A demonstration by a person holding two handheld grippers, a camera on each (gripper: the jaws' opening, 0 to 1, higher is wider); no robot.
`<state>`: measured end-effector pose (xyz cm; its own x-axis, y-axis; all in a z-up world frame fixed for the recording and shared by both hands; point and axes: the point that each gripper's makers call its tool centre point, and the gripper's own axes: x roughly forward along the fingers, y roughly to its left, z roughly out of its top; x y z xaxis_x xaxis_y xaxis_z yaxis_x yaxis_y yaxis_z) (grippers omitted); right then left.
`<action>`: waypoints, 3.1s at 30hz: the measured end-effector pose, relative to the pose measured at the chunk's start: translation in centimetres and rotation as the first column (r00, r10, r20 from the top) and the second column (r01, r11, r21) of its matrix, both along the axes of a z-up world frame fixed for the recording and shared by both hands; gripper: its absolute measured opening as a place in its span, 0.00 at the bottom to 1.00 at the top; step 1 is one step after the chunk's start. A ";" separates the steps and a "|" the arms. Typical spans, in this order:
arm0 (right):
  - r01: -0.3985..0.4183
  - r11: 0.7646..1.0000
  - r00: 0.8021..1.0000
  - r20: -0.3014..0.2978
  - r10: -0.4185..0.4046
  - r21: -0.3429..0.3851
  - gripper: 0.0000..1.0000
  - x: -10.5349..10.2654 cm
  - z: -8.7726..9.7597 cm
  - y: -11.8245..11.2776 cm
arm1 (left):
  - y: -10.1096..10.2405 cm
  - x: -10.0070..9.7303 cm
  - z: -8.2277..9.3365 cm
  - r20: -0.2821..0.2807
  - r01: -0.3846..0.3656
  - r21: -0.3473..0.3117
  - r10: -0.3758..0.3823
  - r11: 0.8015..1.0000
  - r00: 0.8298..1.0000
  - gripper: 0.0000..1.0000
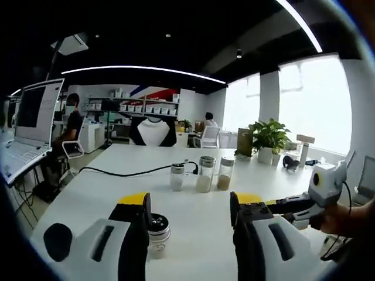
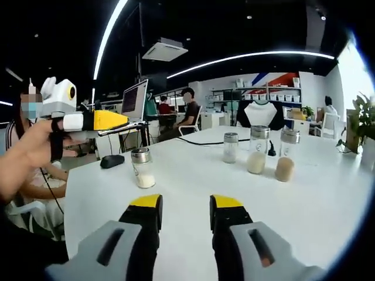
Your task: Rotate the seasoning bottle until the label or dispensing opening points toward the visible target arrow and the bottle remains upright within the marked orientation range
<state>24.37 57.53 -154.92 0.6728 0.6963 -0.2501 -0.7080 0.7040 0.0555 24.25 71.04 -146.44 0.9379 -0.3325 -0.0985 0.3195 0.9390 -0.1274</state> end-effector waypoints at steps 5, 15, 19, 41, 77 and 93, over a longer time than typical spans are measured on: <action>0.025 1.000 1.000 -0.003 -0.025 -0.001 0.30 1.1 -0.4 0.2 | -0.1 -1.0 0.6 0.010 -0.008 -0.024 0.008 1.000 1.000 0.62; 0.079 0.997 0.996 0.036 -0.079 -0.010 0.29 6.6 0.0 1.2 | -0.5 -1.5 0.4 -0.010 0.014 -0.039 -0.015 0.999 1.000 0.61; 0.095 0.995 0.994 0.049 -0.094 -0.023 0.29 9.1 -0.2 2.1 | 0.0 -1.1 -0.1 -0.033 0.020 -0.040 -0.021 0.999 0.999 0.60; 0.191 0.979 0.978 0.097 -0.183 -0.071 0.29 23.5 -0.7 5.9 | -0.8 0.3 -0.7 -0.076 0.058 -0.064 -0.063 0.996 0.995 0.58; 0.231 0.964 0.970 0.107 -0.218 -0.131 0.31 30.9 -0.7 8.3 | 0.3 0.1 -1.4 -0.110 0.034 -0.069 -0.042 0.997 0.993 0.54; 0.102 0.985 0.991 0.099 -0.088 -0.137 0.29 25.7 -0.5 7.4 | -2.1 -0.1 -1.2 -0.094 0.078 -0.085 -0.086 0.993 0.992 0.53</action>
